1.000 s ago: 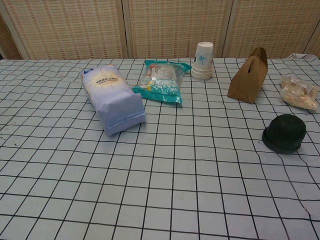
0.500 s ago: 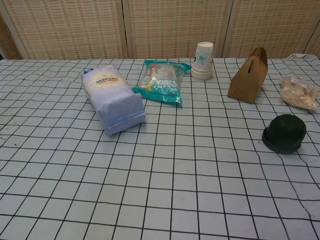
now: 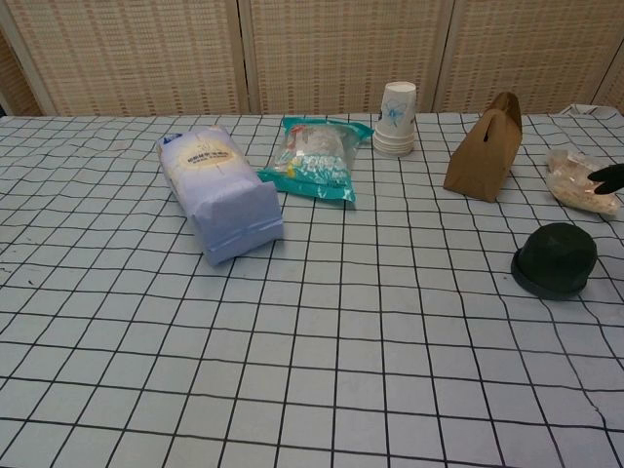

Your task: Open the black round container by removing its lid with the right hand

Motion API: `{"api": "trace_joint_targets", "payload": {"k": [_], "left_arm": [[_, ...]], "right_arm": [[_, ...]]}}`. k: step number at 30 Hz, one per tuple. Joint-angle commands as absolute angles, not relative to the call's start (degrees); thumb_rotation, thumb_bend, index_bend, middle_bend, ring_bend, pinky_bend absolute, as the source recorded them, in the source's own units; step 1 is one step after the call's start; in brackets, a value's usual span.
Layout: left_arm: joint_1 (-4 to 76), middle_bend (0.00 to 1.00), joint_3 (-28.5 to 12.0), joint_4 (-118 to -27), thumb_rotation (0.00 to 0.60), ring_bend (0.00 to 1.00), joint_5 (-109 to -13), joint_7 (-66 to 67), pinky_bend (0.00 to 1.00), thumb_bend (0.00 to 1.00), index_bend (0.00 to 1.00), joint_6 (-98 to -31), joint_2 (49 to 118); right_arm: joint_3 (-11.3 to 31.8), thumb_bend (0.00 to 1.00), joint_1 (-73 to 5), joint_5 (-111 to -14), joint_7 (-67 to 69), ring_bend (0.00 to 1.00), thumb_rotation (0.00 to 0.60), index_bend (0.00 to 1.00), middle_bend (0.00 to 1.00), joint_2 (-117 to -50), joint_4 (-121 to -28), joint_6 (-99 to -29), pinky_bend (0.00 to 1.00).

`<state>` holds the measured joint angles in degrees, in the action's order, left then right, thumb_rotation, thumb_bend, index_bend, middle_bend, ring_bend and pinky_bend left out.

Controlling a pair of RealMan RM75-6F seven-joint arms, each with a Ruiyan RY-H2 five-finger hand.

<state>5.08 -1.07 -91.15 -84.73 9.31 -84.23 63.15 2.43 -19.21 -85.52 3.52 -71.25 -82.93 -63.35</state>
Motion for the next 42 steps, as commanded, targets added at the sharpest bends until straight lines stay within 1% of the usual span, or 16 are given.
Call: {"api": "trace_joint_targets", "payload": {"k": [1,7,12,15,28,32,34,39,42], "left_arm": [[5.25,0.00,-1.06,-90.99,0.600,0.00,-84.60,9.31,0.34,0.30,0.06,-83.79,63.23],[5.01,0.00,-1.13,-90.74,0.600,0.00,-84.73,8.48,0.34,0.30,0.06,-84.20,63.23],[5.09,0.00,-1.24,-90.66,0.600,0.00,-84.75,8.23,0.34,0.30,0.06,-84.14,63.21],[5.15,0.00,-1.23,-90.60,0.600,0.00,-84.86,8.05,0.34,0.30,0.06,-84.03,63.16],[5.14,0.00,-1.28,-90.59,0.600,0.00,-84.90,8.23,0.34,0.30,0.06,-83.95,63.22],[5.13,0.00,-1.32,-90.59,0.600,0.00,-84.91,8.13,0.34,0.30,0.06,-83.98,63.20],[5.11,0.00,-1.34,-90.54,0.600,0.00,-84.94,8.11,0.34,0.30,0.06,-84.03,63.21],[5.14,0.00,-1.33,-90.46,0.600,0.00,-84.97,8.06,0.34,0.30,0.07,-83.93,63.21],[5.12,0.00,-1.33,-90.48,0.600,0.00,-84.92,8.02,0.34,0.30,0.06,-83.89,63.20]], "right_arm": [[3.53,0.07,-21.51,-83.04,0.39,0.00,0.600,0.00,0.08,-72.65,-83.76,-60.01,0.11],[4.45,0.07,-23.84,-79.02,-3.02,0.00,0.600,0.00,0.08,-74.17,-83.95,-55.80,0.11],[4.80,0.07,-24.53,-77.25,-4.74,0.00,0.600,0.00,0.08,-74.82,-83.83,-54.70,0.11],[5.41,0.07,-26.02,-73.67,-6.23,0.00,0.600,0.00,0.08,-76.29,-82.77,-51.53,0.11],[5.32,0.07,-28.42,-69.10,-7.36,0.00,0.600,0.00,0.08,-79.21,-79.48,-47.65,0.12],[5.08,0.07,-28.60,-68.40,-7.60,0.01,0.600,0.03,0.09,-79.84,-78.69,-47.47,0.16],[4.95,0.07,-28.57,-68.19,-7.71,0.05,0.600,0.07,0.13,-80.14,-78.35,-47.67,0.21],[4.67,0.07,-28.58,-67.72,-7.79,0.19,0.600,0.16,0.24,-80.60,-77.66,-47.79,0.35],[4.60,0.07,-28.62,-67.38,-7.87,0.26,0.600,0.20,0.31,-80.83,-77.27,-47.82,0.42]]}}
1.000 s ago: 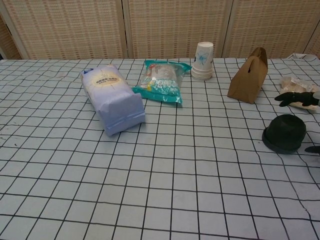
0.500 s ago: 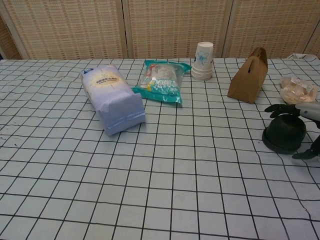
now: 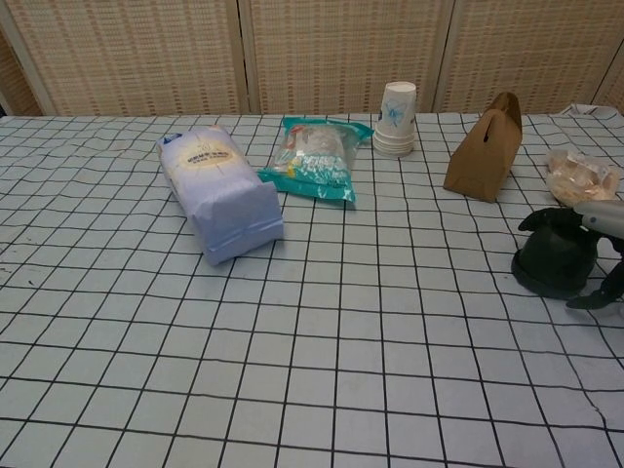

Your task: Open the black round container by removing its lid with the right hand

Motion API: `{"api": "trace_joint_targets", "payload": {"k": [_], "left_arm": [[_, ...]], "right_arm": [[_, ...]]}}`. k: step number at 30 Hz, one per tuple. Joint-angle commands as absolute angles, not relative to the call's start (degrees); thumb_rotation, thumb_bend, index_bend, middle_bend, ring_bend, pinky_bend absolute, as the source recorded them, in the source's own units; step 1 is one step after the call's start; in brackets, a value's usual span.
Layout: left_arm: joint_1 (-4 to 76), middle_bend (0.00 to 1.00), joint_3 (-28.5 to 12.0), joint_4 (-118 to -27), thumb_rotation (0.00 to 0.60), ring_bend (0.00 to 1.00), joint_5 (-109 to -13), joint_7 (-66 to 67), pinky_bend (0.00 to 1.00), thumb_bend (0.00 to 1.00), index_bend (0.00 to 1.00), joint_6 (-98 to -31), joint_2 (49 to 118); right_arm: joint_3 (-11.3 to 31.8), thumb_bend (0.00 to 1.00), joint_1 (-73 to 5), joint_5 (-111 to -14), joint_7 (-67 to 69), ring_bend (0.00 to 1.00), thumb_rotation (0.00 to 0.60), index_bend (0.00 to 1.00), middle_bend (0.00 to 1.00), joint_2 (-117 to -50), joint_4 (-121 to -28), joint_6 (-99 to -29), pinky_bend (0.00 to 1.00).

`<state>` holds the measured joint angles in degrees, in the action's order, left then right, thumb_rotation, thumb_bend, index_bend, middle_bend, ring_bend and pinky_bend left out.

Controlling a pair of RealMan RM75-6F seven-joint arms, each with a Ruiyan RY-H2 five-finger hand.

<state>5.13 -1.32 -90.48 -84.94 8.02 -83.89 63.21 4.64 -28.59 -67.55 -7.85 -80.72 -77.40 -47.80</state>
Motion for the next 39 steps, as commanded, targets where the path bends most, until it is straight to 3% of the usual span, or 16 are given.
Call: {"api": "trace_joint_targets", "payload": {"k": [1,14,24,39], "left_arm": [[5.12,0.00,-1.34,-90.48,0.600,0.00,-84.90,8.01,0.34,0.30,0.06,-83.89,63.21],[5.17,0.00,-1.39,-90.54,0.600,0.00,-84.79,8.14,0.34,0.30,0.06,-83.70,63.21],[5.13,0.00,-1.40,-90.59,0.600,0.00,-84.89,8.12,0.34,0.30,0.06,-83.83,63.21],[5.17,0.00,-1.34,-90.57,0.600,0.00,-85.03,8.21,0.34,0.30,0.06,-83.74,63.25]], "right_arm": [[4.58,0.07,-28.63,-67.32,-7.83,0.27,0.600,0.21,0.32,-80.88,-77.19,-47.81,0.43],[4.15,0.07,-27.85,-69.69,-6.44,0.45,0.600,0.42,0.48,-81.83,-75.63,-50.98,0.61],[3.31,0.27,-27.14,-74.34,-2.36,0.59,0.600,0.65,0.61,-81.56,-75.00,-53.61,0.73],[4.49,0.27,-26.51,-77.83,0.13,0.59,0.600,0.66,0.62,-80.70,-77.71,-58.71,0.74]]}}
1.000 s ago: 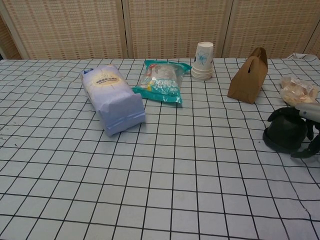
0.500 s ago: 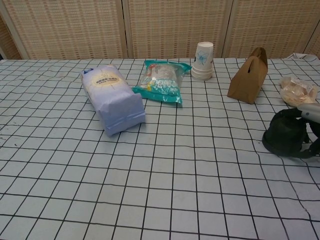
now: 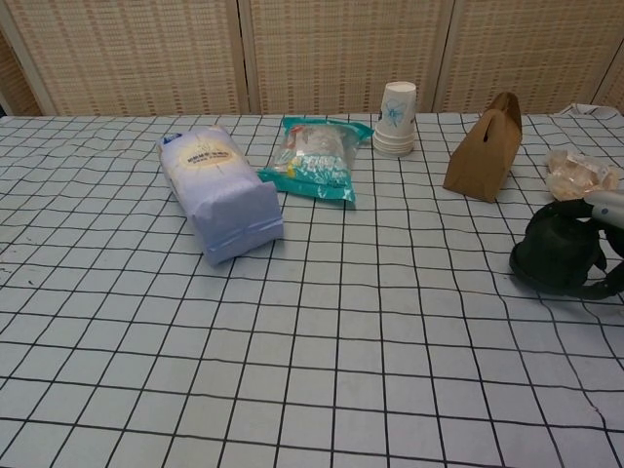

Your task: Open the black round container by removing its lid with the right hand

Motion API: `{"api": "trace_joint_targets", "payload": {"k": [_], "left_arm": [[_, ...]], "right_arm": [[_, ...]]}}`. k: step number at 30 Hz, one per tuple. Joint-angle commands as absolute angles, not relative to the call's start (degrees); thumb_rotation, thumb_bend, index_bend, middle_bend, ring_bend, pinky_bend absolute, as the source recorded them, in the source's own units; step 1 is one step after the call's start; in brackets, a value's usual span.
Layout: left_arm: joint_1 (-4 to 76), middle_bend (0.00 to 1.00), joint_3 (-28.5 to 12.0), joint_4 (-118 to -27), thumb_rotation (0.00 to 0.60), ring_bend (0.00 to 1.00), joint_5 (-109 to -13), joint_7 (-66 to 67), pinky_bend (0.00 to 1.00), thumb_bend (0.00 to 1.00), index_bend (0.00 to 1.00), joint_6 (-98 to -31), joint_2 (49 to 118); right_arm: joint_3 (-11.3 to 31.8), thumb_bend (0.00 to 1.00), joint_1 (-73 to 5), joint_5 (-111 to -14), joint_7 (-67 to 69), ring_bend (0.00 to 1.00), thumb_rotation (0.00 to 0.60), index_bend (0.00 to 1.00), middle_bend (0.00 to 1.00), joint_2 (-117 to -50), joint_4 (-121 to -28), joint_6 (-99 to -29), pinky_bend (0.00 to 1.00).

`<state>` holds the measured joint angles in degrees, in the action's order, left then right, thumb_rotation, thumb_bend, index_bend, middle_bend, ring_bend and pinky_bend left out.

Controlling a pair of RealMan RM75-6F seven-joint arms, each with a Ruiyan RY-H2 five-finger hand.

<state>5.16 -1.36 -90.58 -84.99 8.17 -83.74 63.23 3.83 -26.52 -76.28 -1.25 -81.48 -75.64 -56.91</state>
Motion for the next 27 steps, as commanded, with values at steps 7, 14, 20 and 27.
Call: {"api": "trace_joint_targets", "payload": {"k": [7,14,20,27], "left_arm": [[5.22,0.00,-1.25,-90.60,0.600,0.00,-85.18,8.43,0.34,0.30,0.06,-83.66,63.33],[5.18,0.00,-1.29,-90.60,0.600,0.00,-85.10,8.26,0.34,0.30,0.06,-83.69,63.26],[5.22,0.00,-1.23,-90.63,0.600,0.00,-85.22,8.37,0.34,0.30,0.06,-83.64,63.28],[5.21,0.00,-1.27,-90.62,0.600,0.00,-85.08,8.38,0.34,0.30,0.07,-83.59,63.28]], "right_arm": [[5.56,0.30,-27.60,-84.59,13.06,0.59,0.600,0.67,0.62,-75.64,-85.80,-61.35,0.74],[5.30,0.30,-29.01,-78.43,-1.40,0.60,0.600,0.69,0.63,-72.15,-89.08,-56.38,0.74],[5.04,0.31,-28.55,-70.72,-28.45,0.61,0.600,0.72,0.65,-75.10,-90.16,-61.61,0.74],[3.92,0.32,-28.10,-73.48,-36.56,0.62,0.600,0.73,0.65,-79.56,-86.58,-67.11,0.74]]}}
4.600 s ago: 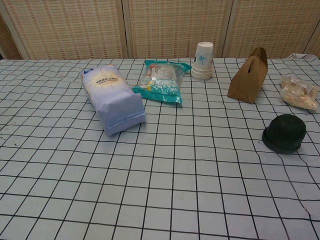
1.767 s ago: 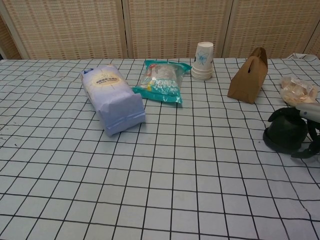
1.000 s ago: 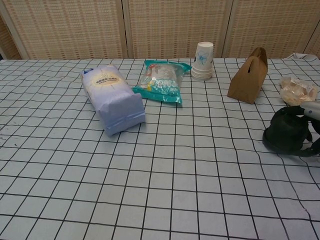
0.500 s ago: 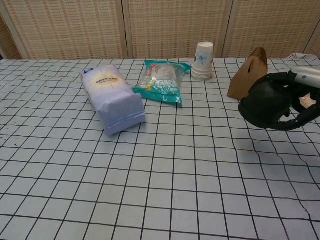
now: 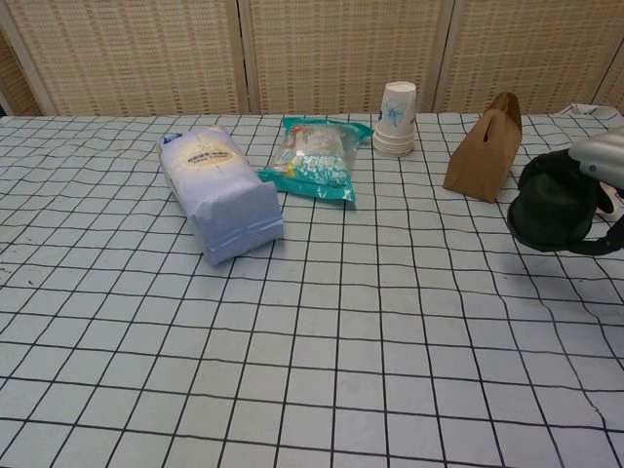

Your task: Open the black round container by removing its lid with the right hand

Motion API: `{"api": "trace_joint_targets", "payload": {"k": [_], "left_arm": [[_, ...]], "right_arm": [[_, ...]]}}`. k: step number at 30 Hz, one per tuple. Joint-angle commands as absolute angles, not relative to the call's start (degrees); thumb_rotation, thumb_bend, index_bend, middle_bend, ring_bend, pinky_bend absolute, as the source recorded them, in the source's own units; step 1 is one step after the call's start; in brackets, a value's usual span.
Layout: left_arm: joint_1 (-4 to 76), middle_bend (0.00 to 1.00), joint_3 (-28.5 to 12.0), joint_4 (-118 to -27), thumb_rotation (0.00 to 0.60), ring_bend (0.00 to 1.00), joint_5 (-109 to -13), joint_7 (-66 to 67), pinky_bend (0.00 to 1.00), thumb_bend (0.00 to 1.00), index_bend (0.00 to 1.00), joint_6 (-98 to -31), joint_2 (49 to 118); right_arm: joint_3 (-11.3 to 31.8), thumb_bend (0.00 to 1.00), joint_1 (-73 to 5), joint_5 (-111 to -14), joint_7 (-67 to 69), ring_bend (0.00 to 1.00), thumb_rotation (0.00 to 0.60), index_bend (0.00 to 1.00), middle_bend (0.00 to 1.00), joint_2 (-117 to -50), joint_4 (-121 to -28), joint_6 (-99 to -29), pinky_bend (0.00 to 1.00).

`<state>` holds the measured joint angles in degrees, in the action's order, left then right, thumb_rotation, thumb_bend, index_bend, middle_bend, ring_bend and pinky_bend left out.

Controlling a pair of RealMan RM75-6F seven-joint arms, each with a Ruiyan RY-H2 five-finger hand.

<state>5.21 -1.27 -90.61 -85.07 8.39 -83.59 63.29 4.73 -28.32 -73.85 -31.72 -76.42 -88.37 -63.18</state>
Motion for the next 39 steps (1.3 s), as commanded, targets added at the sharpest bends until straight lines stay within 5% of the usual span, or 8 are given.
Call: {"api": "trace_joint_targets", "payload": {"k": [1,12,18,24,28,34,39], "left_arm": [[5.21,0.00,-1.26,-90.62,0.600,0.00,-85.10,8.36,0.34,0.30,0.06,-83.60,63.27],[5.14,0.00,-1.28,-90.51,0.600,0.00,-85.11,7.98,0.34,0.30,0.06,-83.72,63.19],[5.22,0.00,-1.28,-90.55,0.600,0.00,-85.06,8.10,0.34,0.30,0.06,-83.55,63.22],[5.29,0.00,-1.26,-90.53,0.600,0.00,-84.98,8.37,0.34,0.30,0.06,-83.35,63.31],[5.34,0.00,-1.20,-90.59,0.600,0.00,-84.94,8.58,0.34,0.30,0.06,-83.19,63.34],[5.32,0.00,-1.25,-90.62,0.600,0.00,-84.92,8.58,0.34,0.30,0.06,-83.29,63.33],[5.29,0.00,-1.25,-90.65,0.600,0.00,-84.97,8.45,0.34,0.30,0.06,-83.38,63.27]], "right_arm": [[3.76,0.32,-28.09,-74.30,-35.24,0.62,0.600,0.73,0.65,-79.88,-86.15,-67.14,0.74],[2.08,0.32,-28.66,-91.14,9.37,0.60,0.600,0.69,0.65,-82.11,-77.87,-71.89,0.74],[2.02,0.32,-29.11,-92.78,19.91,0.59,0.600,0.69,0.65,-82.07,-74.75,-72.93,0.74],[1.08,0.32,-29.70,-89.02,10.69,0.59,0.600,0.69,0.65,-79.56,-75.54,-65.76,0.74],[1.45,0.32,-30.07,-81.18,-7.88,0.59,0.600,0.69,0.65,-77.02,-79.42,-59.03,0.74],[3.14,0.32,-28.18,-75.90,-30.07,0.60,0.600,0.70,0.65,-81.13,-77.89,-64.99,0.74],[3.49,0.32,-27.48,-74.98,-33.37,0.60,0.600,0.70,0.65,-82.85,-77.81,-66.43,0.74]]}}
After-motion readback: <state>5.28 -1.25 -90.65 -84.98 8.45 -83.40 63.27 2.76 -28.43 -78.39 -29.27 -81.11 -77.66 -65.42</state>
